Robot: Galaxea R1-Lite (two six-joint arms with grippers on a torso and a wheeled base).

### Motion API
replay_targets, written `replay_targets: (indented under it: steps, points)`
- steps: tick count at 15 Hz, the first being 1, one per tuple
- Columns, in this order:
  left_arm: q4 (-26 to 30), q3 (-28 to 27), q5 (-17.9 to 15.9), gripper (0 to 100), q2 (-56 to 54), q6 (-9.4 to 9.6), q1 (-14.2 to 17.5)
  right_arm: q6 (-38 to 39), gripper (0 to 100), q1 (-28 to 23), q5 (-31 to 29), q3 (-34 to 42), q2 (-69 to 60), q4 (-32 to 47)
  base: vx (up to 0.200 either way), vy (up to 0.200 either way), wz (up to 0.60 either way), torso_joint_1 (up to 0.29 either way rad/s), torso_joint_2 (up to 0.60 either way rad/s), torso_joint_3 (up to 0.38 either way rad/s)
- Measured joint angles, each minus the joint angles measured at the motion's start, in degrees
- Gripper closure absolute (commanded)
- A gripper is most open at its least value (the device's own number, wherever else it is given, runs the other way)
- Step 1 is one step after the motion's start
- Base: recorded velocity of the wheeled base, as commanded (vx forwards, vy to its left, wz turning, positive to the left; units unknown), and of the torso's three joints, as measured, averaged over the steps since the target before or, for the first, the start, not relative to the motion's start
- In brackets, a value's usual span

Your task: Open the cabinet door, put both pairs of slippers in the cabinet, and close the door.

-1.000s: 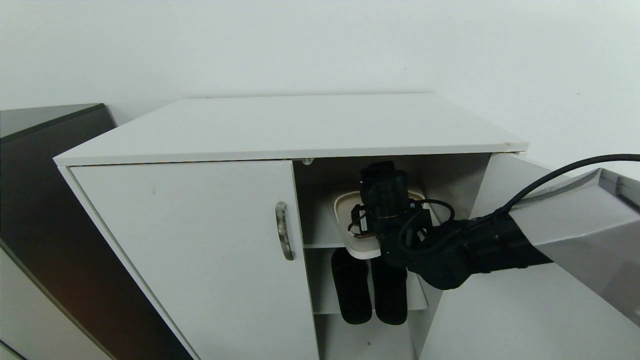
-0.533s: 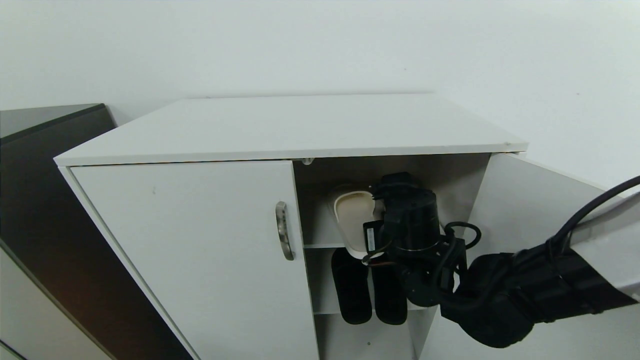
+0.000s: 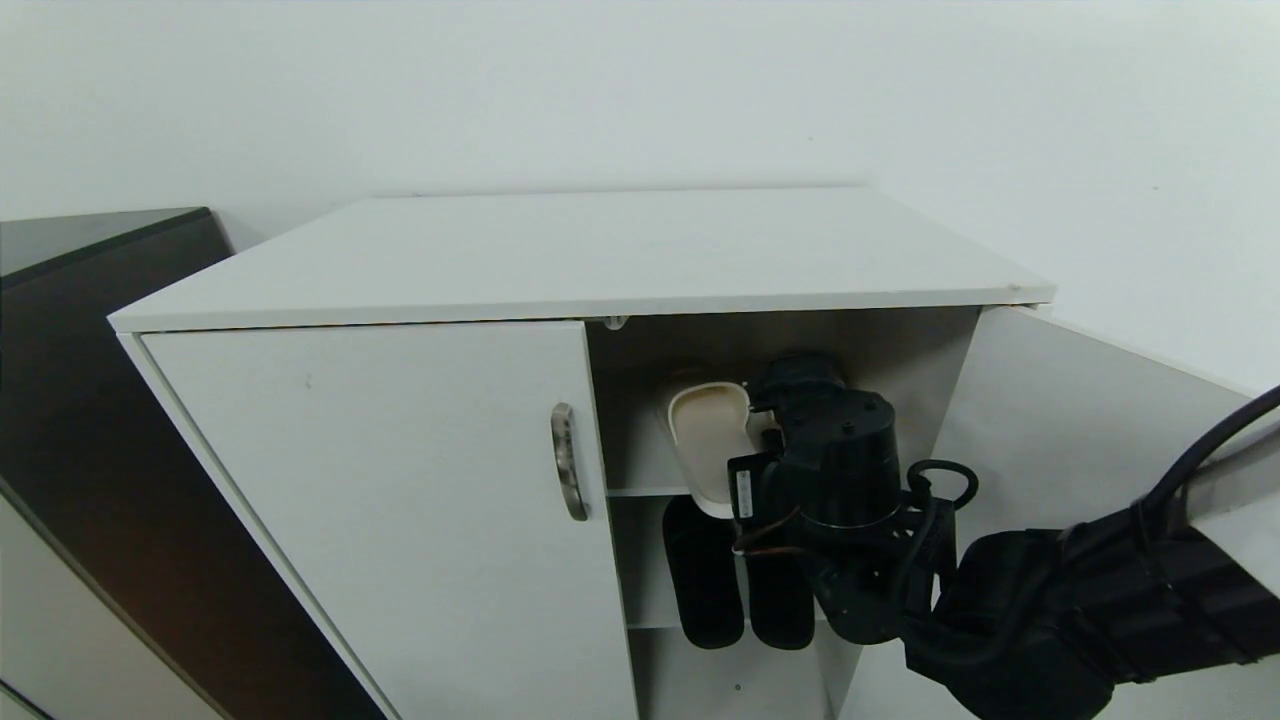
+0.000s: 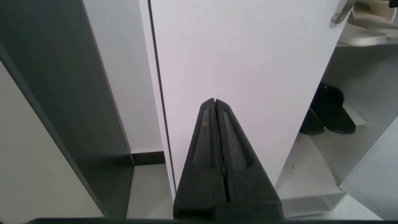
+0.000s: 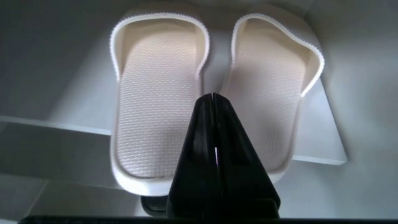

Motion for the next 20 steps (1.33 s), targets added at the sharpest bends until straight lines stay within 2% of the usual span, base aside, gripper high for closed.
replay_targets:
  steps: [6,20]
  points:
    - [0.01,0.00,-0.02,100,0.00,0.00,0.00,0.17,100,0.17,0.05,0.11,0.11,-0.09,0.000,0.000,0.00,0.000,0.00,0.000]
    - [0.01,0.00,-0.02,100,0.02,0.00,0.00,0.28,100,0.16,0.05,1.24,0.17,-1.18,-0.200,0.000,0.00,0.003,0.00,0.001]
